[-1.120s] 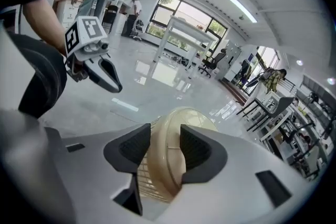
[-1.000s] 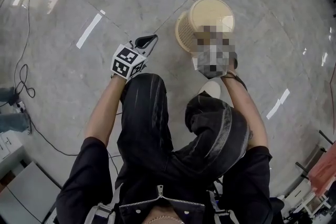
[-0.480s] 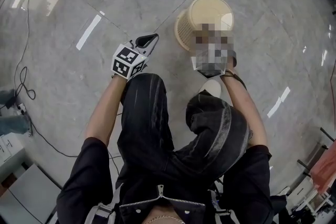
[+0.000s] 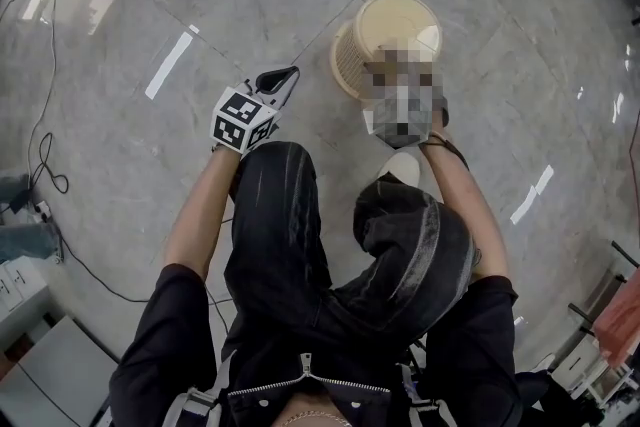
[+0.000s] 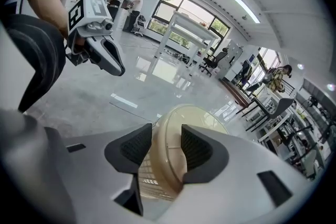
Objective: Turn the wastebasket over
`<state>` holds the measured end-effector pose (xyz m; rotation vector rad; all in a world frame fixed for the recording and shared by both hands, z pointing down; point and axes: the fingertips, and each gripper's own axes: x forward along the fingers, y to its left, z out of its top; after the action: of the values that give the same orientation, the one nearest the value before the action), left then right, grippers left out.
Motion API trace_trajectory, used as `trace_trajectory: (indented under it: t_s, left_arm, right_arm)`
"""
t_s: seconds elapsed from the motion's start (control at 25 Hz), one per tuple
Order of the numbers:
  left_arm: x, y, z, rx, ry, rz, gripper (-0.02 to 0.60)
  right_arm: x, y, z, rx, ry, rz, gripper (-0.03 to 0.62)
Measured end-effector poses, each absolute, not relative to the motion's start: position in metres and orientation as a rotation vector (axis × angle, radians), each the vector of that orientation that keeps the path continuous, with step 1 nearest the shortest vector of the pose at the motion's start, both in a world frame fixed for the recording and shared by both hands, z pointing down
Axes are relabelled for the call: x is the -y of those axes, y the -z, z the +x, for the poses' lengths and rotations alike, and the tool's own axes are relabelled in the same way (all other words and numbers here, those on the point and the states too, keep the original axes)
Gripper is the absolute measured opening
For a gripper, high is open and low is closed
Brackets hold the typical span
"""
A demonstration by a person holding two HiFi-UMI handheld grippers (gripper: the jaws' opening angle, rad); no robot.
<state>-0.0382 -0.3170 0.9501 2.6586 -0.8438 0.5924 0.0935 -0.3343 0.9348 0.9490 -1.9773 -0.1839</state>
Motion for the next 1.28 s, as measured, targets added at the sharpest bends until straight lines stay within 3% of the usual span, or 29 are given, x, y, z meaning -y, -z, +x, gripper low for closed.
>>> trace_trajectory:
  t_s: [0.64, 0.96, 1.28]
  left_arm:
    - [0.322, -0.935, 0.034, 0.673, -0.623, 2.8, 0.005]
    - [0.325, -0.918, 0.077, 0.596, -0.572, 2.84, 0.005]
    - [0.331, -0.904, 0.101, 0.576, -0.513, 2.856, 0.005]
  right_arm:
    - [0.333, -0.896, 0.153, 2.111, -0.156, 1.227, 0.163]
    - [0.324, -0.897, 0.219, 2.063, -0.349, 1.458, 0.024]
    - [0.319, -0.898, 0.253, 2.051, -0.46, 1.555, 0.015]
